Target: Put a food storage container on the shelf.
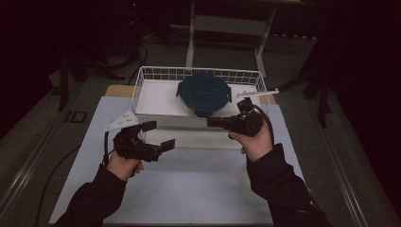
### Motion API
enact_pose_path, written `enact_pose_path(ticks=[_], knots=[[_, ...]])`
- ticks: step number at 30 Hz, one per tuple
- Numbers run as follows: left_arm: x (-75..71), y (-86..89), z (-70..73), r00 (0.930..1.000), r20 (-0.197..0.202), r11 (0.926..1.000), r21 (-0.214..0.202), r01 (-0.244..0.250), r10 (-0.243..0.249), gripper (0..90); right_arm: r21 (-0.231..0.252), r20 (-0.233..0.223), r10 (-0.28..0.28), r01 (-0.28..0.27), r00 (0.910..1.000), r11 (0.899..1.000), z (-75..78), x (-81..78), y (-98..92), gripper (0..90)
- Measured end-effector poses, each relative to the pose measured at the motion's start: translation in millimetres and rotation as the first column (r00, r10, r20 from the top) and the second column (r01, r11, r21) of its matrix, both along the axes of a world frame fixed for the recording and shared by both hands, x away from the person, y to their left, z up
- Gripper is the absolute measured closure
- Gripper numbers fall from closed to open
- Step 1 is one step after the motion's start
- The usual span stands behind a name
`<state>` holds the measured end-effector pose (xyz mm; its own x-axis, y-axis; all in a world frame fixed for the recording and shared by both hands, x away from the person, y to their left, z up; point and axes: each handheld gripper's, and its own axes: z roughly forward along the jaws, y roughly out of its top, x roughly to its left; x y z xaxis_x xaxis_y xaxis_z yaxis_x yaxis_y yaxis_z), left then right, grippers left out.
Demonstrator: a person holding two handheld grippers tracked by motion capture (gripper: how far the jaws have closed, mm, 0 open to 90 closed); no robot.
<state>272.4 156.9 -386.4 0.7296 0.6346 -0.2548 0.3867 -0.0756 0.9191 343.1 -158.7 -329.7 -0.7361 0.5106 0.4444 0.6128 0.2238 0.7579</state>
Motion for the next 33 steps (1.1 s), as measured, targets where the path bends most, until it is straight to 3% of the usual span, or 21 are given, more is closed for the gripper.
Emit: enact_pose_path(ticks=[4,6,13,26,33], knots=[[-3.6,-0.4,-11.1,0.9999,-0.014,1.0000,0.004,0.002,-0.002,0.0,0.025,-0.025,-0.023,0.024,0.9994,0.999,-2.9,7.8,1.9,90.0],[-4.6,0.9,-15.2,0.9998,-0.018,1.0000,-0.005,0.000,0.000,0.0,0.007,-0.002,-0.039,0.039,0.9992,0.999,-1.7,8.8,3.1,90.0],[-5.2,2.6,-26.1,0.9993,-0.036,0.9997,-0.020,-0.013,0.012,0.0,0.010,-0.017,-0.065,0.065,0.9978,0.998,-3.5,18.3,4.9,90.0],[-8.1,0.8,-30.0,0.9995,-0.030,0.9999,-0.010,-0.006,0.005,0.0,0.003,-0.021,-0.106,0.106,0.9942,0.994,-6.2,30.2,7.8,90.0],[-13.1,4.2,-33.5,0.9999,-0.011,1.0000,0.006,0.003,-0.003,0.0,0.006,-0.004,-0.088,0.088,0.9961,0.996,-8.7,21.2,4.7,89.7]])
